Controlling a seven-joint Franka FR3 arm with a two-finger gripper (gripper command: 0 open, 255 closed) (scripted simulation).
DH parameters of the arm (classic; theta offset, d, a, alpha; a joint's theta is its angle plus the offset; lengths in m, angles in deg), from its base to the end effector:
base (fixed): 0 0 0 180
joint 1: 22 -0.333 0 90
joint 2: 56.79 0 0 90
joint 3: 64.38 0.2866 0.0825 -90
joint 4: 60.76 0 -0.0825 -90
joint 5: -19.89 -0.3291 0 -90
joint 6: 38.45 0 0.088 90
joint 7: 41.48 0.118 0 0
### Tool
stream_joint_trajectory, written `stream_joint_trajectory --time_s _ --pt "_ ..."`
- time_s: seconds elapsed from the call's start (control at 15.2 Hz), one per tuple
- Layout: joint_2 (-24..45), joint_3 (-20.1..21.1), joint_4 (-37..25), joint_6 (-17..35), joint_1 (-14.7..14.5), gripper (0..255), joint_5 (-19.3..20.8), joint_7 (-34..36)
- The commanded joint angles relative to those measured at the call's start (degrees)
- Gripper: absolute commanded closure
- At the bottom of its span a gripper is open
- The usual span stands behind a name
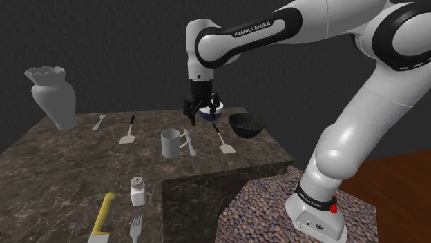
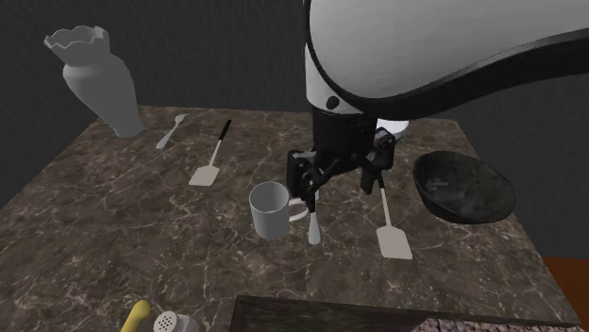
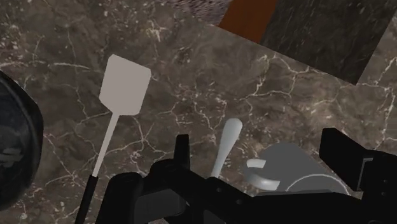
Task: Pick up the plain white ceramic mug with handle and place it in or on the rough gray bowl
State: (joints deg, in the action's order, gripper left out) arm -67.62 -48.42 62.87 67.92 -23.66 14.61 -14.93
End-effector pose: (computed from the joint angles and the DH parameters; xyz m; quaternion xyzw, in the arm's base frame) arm 0.4136 0.1440 0.4481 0.9934 -0.0971 -0.0614 0.0058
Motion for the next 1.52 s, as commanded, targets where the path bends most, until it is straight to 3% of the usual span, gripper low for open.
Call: stream_joint_trajectory --time_s 0.0,0.79,1.45 --pt "4.94 1.01 -3.26 1.32 -0.12 0 0.66 2.96" --pt "34.10 2.31 -30.60 0.92 -4.88 0 6.69 18.45" --pt "35.16 2.10 -26.17 6.38 -5.13 0 6.99 18.65"
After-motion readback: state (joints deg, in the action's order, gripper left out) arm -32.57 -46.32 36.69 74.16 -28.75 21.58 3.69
